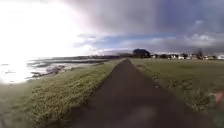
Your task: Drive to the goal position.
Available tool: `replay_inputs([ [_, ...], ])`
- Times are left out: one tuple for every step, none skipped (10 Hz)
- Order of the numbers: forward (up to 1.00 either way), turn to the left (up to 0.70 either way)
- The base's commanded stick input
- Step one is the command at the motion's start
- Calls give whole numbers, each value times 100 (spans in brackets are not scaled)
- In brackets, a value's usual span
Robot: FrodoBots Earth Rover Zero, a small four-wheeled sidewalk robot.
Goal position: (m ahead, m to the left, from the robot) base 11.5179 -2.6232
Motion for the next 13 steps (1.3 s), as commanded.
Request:
replay_inputs([
  [70, 0],
  [70, 0],
  [70, 0],
  [70, 0],
  [70, 0],
  [70, 0],
  [70, 0],
  [70, 0],
  [70, 0],
  [70, 0],
  [70, 0],
  [70, 0],
  [70, 0],
])
